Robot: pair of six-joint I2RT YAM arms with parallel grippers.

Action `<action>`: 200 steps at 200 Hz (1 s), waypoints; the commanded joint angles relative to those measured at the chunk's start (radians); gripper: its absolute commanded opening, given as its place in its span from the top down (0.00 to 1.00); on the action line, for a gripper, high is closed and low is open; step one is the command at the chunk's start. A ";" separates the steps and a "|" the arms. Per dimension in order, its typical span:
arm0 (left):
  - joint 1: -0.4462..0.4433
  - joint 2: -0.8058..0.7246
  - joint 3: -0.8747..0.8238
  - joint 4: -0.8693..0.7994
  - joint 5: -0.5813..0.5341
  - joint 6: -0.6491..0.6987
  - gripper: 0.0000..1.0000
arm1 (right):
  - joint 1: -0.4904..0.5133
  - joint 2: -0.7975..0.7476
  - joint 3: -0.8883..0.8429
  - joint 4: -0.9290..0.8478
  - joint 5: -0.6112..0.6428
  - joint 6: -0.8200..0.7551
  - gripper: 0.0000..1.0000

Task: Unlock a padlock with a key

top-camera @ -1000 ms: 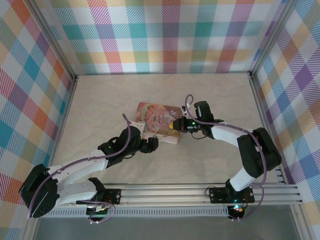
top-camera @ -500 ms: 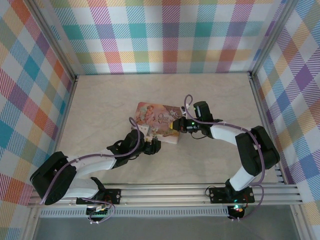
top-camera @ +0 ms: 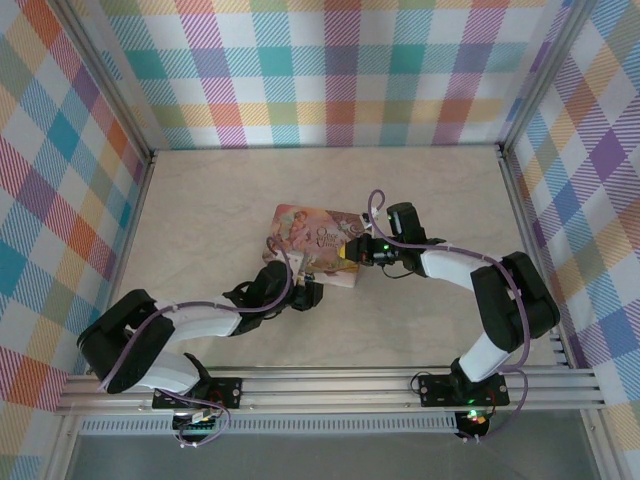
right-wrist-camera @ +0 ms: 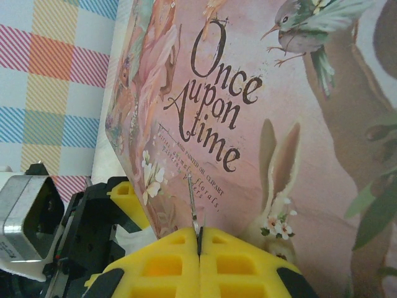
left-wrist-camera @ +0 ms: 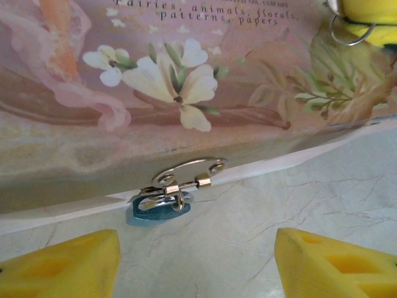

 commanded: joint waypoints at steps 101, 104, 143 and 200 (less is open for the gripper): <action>-0.005 0.099 0.009 0.114 -0.066 0.063 0.43 | 0.018 -0.003 -0.050 -0.132 0.068 -0.006 1.00; -0.006 0.104 0.012 0.112 -0.063 0.066 0.43 | 0.018 -0.003 -0.050 -0.132 0.068 -0.006 1.00; -0.006 0.137 0.024 0.128 -0.071 0.088 0.52 | 0.020 -0.003 -0.052 -0.128 0.067 -0.007 1.00; -0.006 0.145 0.040 0.154 -0.051 0.092 0.55 | 0.023 0.001 -0.055 -0.118 0.061 -0.004 1.00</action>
